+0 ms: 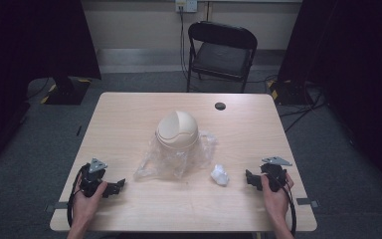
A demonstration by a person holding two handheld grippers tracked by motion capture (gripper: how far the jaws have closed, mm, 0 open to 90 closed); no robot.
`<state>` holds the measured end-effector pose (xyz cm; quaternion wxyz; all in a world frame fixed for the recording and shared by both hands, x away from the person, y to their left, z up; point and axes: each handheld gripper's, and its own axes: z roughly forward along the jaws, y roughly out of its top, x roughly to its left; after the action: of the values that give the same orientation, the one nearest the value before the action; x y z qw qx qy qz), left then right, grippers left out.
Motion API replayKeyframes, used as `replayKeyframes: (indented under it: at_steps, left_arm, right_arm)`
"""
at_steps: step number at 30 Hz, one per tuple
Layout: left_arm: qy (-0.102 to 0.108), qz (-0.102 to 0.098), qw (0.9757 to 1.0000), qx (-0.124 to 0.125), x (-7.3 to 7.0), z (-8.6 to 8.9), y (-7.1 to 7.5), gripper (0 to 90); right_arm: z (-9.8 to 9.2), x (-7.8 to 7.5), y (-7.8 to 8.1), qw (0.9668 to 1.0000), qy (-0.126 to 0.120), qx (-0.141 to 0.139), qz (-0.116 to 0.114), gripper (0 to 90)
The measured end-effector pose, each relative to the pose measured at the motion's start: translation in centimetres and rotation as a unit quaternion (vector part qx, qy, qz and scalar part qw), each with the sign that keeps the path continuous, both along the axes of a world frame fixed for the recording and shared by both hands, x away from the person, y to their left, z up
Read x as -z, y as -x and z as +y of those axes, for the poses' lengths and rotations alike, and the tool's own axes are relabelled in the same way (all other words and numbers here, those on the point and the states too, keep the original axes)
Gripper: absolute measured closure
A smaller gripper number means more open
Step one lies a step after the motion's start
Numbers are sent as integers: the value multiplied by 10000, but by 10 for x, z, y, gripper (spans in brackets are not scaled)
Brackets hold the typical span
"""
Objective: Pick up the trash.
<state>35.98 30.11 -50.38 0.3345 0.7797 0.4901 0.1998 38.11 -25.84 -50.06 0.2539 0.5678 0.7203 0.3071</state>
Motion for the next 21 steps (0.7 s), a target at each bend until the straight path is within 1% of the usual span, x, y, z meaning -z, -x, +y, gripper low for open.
replayKeyframes:
  at_steps: [3, 6, 8, 9, 10, 11, 13, 14, 15, 16, 17, 18, 20, 21]
  left_arm:
    - [-15, -13, 10000, -21, 0, 0, 0, 3]
    - [-68, -58, 10000, -29, -1, 2, 2, 30]
    - [-36, -60, 10000, -39, -1, 2, 3, 44]
    - [-20, -75, 9999, -70, -1, 3, 3, 60]
    - [14, -97, 9999, -113, -2, 3, 5, 107]
    - [14, -132, 9998, -147, -2, 5, 6, 125]
    - [37, -114, 9998, -185, -3, 8, 8, 165]
    - [37, -114, 9998, -185, -3, 8, 8, 163]
    - [86, -96, 9998, -157, -4, 10, 9, 162]
    - [203, -112, 9996, -136, -4, 11, 10, 162]
    - [275, -181, 9993, -172, -6, 13, 12, 163]
    - [275, -181, 9993, -172, -6, 13, 12, 165]
    - [467, -394, 9980, -150, -10, 14, 14, 170]
    - [522, -507, 9973, -97, -15, 14, 14, 172]
  right_arm:
    - [0, 0, 0, 10000, 0, 2, 0, 91]
    - [0, 0, 0, 10000, 0, 0, 1, 91]
    - [0, 0, 0, 10000, -1, 0, 0, 92]
    - [0, 0, 0, 10000, -1, -1, 1, 92]
    - [0, 0, 0, 10000, -1, -1, 0, 91]
    - [0, 0, 0, 10000, 0, 0, 0, 92]
    - [0, 0, 0, 10000, -2, 0, 2, 91]
    - [0, 0, 0, 10000, -2, 0, 2, 91]
    - [0, 0, 0, 10000, -1, 0, 1, 92]
    - [0, 0, 0, 10000, -1, 0, 1, 92]
    - [0, 0, 0, 10000, 0, 0, 1, 91]
    - [0, 0, 0, 10000, 0, 0, 1, 91]
    - [0, 0, 0, 10000, 0, 0, 2, 92]
    - [0, 0, 0, 10000, 0, 0, 2, 91]
